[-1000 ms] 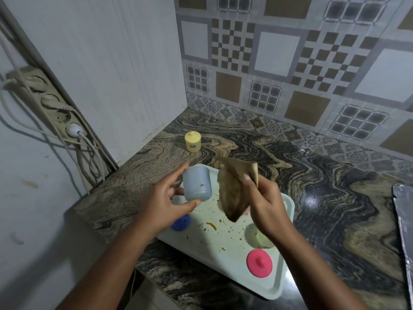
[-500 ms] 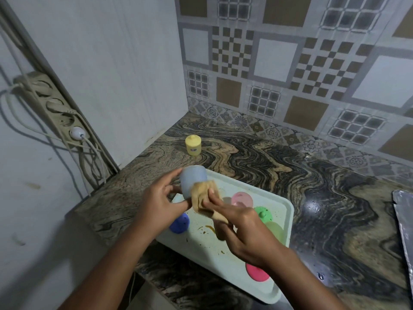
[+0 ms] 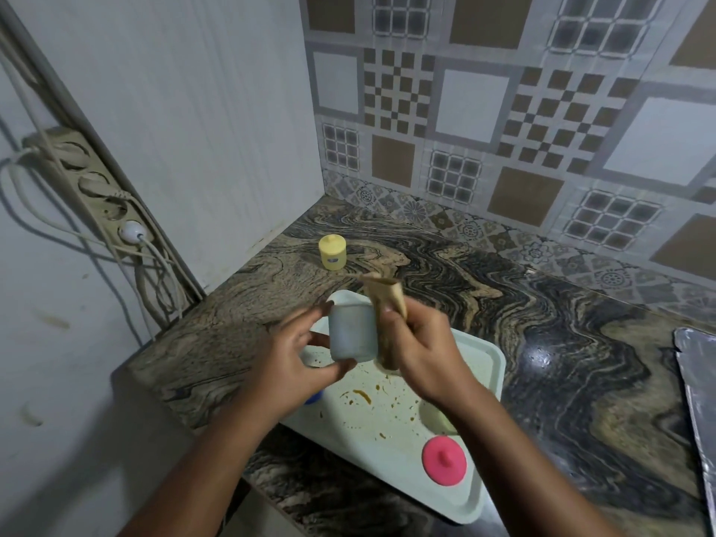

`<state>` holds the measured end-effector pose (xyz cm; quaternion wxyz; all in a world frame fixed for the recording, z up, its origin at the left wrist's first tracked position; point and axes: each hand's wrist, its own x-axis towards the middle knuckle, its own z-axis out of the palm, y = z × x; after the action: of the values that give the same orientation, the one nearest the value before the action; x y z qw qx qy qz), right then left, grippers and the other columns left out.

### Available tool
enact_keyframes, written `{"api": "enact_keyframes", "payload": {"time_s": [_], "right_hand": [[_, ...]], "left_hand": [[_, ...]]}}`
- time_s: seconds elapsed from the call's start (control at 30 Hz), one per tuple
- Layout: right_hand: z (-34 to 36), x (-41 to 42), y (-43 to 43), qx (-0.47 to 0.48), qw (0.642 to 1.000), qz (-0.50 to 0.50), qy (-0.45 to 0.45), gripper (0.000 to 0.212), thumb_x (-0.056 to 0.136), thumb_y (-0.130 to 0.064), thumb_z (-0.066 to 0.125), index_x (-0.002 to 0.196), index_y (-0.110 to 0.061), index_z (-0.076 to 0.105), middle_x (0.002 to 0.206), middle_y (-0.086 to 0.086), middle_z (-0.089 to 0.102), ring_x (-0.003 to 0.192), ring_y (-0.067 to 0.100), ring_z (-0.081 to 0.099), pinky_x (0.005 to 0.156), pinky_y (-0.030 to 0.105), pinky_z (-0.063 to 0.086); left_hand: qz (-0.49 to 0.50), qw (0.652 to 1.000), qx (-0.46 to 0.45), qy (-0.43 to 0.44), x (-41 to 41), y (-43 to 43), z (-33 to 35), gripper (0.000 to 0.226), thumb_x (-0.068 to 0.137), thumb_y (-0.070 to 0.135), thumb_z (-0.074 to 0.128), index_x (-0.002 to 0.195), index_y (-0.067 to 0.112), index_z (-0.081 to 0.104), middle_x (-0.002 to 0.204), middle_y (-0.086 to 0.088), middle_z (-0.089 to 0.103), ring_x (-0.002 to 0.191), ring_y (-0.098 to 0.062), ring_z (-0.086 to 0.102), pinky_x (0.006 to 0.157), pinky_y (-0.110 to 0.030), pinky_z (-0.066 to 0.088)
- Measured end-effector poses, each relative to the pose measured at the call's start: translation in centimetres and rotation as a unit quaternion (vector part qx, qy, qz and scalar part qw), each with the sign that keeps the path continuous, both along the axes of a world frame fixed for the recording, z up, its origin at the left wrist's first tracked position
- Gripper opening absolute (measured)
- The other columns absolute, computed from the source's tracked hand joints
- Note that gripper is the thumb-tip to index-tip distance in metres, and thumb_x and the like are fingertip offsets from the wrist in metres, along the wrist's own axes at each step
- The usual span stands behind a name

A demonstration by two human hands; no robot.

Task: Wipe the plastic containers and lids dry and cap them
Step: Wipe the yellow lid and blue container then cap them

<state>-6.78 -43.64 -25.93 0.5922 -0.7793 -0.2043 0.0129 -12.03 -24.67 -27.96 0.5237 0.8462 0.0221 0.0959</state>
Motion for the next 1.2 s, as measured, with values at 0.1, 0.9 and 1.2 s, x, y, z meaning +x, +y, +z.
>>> {"api": "enact_keyframes", "payload": {"time_s": [0.1, 0.9, 1.2], "right_hand": [[-1.3, -0.2, -0.1, -0.103, 0.991, 0.054, -0.061, 0.035, 0.102, -0.035, 0.047, 0.130, -0.029, 0.067, 0.122, 0.001, 0.074, 0.092, 0.013, 0.073, 0.076, 0.014, 0.046], [-0.1, -0.6, -1.3, 0.138, 0.989, -0.040, 0.040, 0.044, 0.103, -0.026, 0.049, 0.074, 0.006, 0.055, 0.057, 0.002, 0.054, 0.054, 0.008, 0.050, 0.050, 0.028, 0.043], [-1.7, 0.1, -0.6, -0.099, 0.990, 0.058, -0.088, 0.049, 0.100, -0.042, 0.041, 0.148, -0.044, 0.046, 0.134, 0.004, 0.068, 0.092, 0.008, 0.075, 0.079, 0.030, 0.058]], "left_hand": [[0.007, 0.999, 0.020, -0.029, 0.1, -0.2, 0.3, 0.074, 0.066, 0.019, 0.092, 0.124, 0.049, 0.057, 0.123, 0.013, 0.062, 0.097, -0.005, 0.069, 0.081, -0.033, 0.059], [0.032, 0.994, -0.088, 0.057, -0.3, 0.9, -0.2, 0.085, 0.067, 0.022, 0.090, 0.133, 0.052, 0.047, 0.131, 0.004, 0.063, 0.100, -0.012, 0.071, 0.076, -0.036, 0.062], [-0.003, 0.984, -0.169, 0.048, -0.1, -0.1, 0.3, 0.067, 0.057, 0.025, 0.088, 0.112, 0.055, 0.065, 0.124, 0.008, 0.069, 0.106, -0.021, 0.071, 0.072, -0.035, 0.061]]}}
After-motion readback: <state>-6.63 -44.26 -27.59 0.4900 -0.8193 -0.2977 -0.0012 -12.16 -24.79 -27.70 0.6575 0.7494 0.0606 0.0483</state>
